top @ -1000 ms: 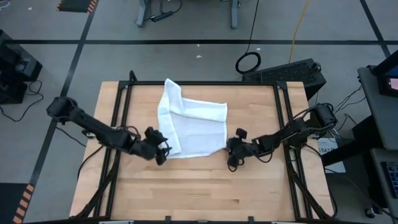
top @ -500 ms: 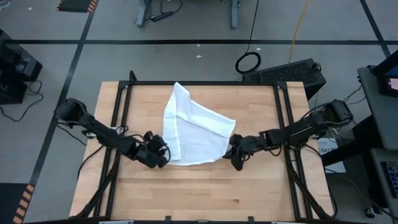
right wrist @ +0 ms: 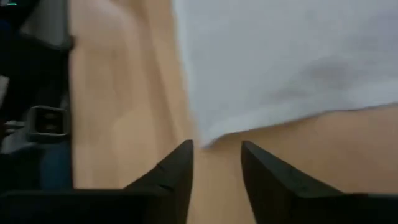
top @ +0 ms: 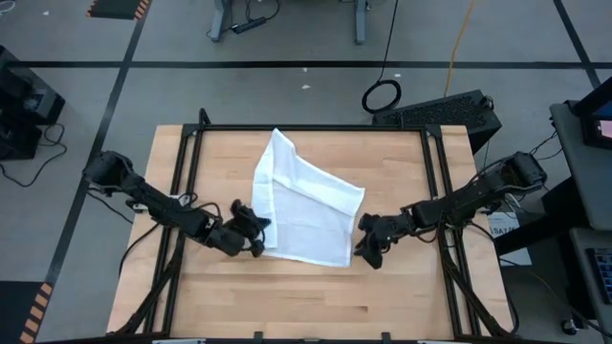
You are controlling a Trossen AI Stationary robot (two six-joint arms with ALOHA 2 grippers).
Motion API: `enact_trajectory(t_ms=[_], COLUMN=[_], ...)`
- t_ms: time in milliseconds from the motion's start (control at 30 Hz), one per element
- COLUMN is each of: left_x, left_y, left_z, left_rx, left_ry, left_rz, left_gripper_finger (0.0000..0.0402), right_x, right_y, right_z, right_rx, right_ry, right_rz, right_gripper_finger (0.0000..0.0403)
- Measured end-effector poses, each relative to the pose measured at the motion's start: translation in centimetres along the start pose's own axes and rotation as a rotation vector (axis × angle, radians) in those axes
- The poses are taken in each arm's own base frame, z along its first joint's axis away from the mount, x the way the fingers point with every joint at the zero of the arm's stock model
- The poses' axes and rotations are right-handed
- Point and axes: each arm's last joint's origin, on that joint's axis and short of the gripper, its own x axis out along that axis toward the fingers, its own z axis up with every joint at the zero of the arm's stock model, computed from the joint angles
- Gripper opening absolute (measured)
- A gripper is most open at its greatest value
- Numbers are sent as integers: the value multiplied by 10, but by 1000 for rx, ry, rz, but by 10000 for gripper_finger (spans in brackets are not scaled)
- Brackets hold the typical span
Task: Roll napkin
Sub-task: Fold the white table napkin
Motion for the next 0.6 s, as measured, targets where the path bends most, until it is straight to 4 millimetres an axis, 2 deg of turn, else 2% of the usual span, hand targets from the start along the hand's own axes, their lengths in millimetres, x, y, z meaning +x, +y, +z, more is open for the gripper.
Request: enact_trajectory(t_ms=[133, 200, 300, 467, 600], left_x=[15, 27, 53, 87, 103], left_y=[-16, -17, -14, -20, -33], left_z=[16, 16, 9, 0, -1], left_rx=[76, 104, 107, 107, 158], left_ry=[-177, -211, -173, -61, -9], left_rz=[-142, -193, -222, -312, -413], left_gripper_finger=[36, 36, 31, 19, 15], right_x=[-22, -34, -49, -60, -60], right_y=[-17, -28, -48, -88, -112], right_z=[15, 25, 40, 61, 69], right_rx=[22, 32, 46, 113, 151], right_ry=[-49, -129, -216, -179, -119], right_rz=[-211, -368, -530, -591, -582], right_gripper_finger=[156, 157, 154, 153, 153])
